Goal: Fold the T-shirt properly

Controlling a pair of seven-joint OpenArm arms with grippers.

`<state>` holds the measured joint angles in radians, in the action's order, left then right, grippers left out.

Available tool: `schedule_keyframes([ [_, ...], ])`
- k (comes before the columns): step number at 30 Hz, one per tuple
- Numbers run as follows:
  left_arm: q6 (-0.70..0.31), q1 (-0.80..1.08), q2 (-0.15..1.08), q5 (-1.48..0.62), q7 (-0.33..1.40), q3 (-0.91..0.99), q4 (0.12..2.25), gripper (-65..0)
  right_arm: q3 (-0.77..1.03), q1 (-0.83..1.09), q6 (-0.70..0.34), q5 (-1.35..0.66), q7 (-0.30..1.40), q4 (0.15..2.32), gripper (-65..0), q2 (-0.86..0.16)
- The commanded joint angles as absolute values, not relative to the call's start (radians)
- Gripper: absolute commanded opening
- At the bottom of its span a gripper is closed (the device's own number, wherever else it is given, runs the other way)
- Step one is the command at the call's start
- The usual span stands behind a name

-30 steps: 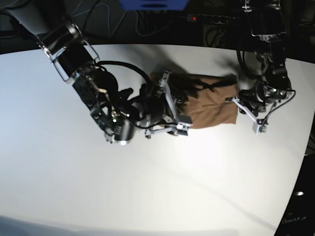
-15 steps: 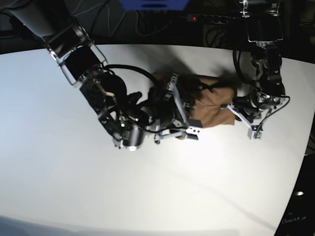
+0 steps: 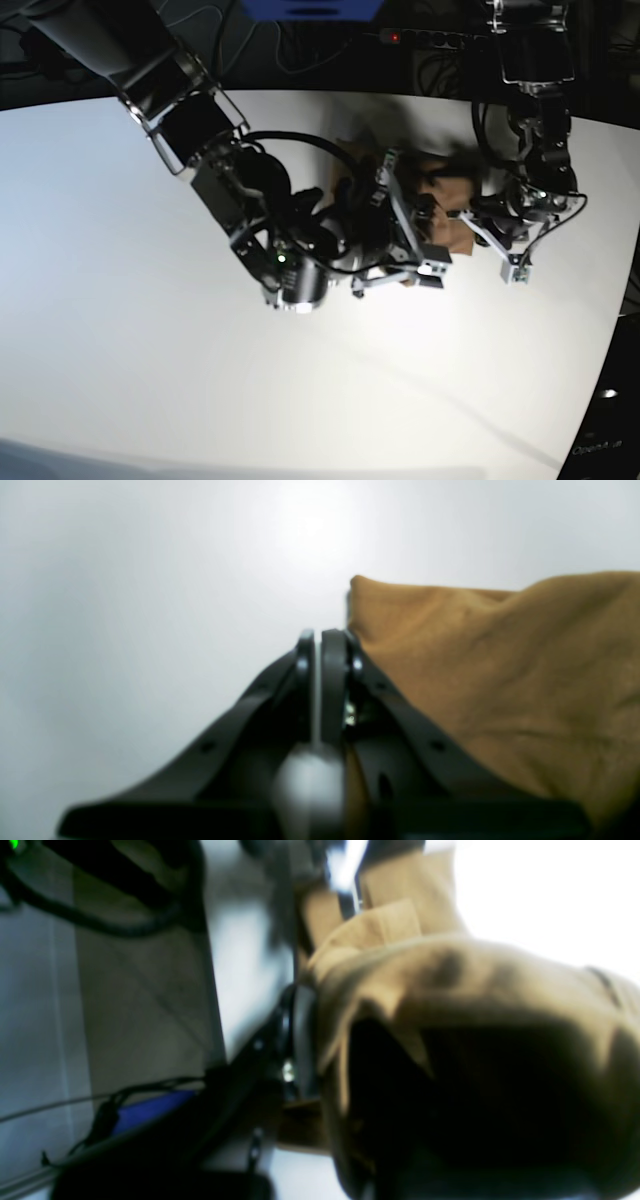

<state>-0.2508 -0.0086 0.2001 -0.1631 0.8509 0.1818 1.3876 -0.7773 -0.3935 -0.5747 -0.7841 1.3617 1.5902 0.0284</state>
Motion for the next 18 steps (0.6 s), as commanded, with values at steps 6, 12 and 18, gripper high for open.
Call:
schedule_keyframes([
  [6, -0.26, 0.021, 0.193, -0.162, 0.938, 0.154, 1.377, -62.7, -0.773, -0.423, -0.576, -0.803, 1.339, 1.558, -64.6, 0.076],
  [12, -0.265, 0.035, 0.193, -0.163, 0.938, 0.154, 1.38, -62.5, -0.774, -0.426, -0.576, -0.803, 1.337, 1.552, -64.0, 0.087],
  [18, -0.265, 0.039, 0.193, -0.163, 0.938, 0.154, 1.408, -62.5, -0.783, -0.424, -0.576, -0.803, 1.337, 1.55, -49.3, 0.091],
])
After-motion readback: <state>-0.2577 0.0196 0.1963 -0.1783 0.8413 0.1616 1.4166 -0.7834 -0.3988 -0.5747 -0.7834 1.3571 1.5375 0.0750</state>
